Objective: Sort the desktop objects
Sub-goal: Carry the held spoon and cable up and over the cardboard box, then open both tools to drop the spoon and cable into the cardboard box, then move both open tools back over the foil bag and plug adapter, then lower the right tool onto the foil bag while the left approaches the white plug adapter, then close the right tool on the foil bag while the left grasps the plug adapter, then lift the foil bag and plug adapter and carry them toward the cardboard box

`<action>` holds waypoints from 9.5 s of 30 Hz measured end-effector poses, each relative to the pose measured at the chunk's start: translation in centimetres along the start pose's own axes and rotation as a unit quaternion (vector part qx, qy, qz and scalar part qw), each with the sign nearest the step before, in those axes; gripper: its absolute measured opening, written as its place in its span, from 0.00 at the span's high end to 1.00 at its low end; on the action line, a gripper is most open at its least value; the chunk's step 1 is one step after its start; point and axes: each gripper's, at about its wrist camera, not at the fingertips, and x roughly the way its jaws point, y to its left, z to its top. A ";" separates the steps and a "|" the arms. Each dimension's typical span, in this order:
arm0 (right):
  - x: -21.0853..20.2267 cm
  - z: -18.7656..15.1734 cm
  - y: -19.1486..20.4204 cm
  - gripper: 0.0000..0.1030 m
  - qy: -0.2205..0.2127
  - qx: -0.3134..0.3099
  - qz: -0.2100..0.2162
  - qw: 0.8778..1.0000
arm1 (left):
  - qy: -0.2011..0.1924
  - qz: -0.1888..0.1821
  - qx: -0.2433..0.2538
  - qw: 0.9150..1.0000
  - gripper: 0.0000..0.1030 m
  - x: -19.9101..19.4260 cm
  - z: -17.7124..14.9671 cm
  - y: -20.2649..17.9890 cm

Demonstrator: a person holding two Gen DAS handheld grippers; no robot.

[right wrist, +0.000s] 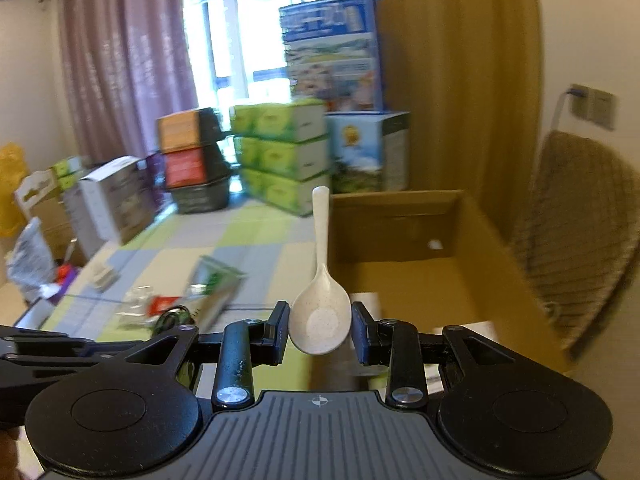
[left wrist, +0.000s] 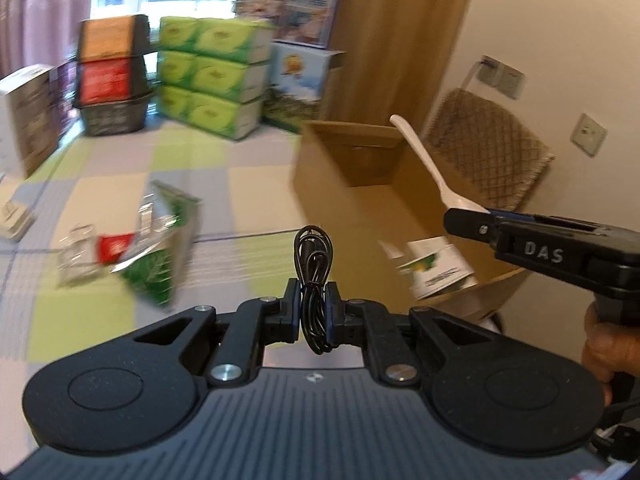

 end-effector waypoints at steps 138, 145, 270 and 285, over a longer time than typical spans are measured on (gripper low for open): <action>26.6 -3.2 18.0 0.02 0.160 0.022 0.074 0.984 | 0.013 0.212 -0.059 0.975 0.01 6.1 -1.0 39.1; 28.2 -3.2 18.4 0.02 0.159 0.002 0.058 0.986 | 0.013 0.213 -0.046 0.976 0.01 8.7 0.1 41.2; 3.3 -8.1 10.7 0.55 0.089 0.040 0.056 0.994 | -0.001 0.096 -0.065 0.993 0.42 -5.2 -10.0 11.0; -4.7 -6.6 4.4 0.55 0.035 0.058 0.008 0.998 | -0.040 0.028 -0.019 0.999 0.42 -6.8 -7.5 1.3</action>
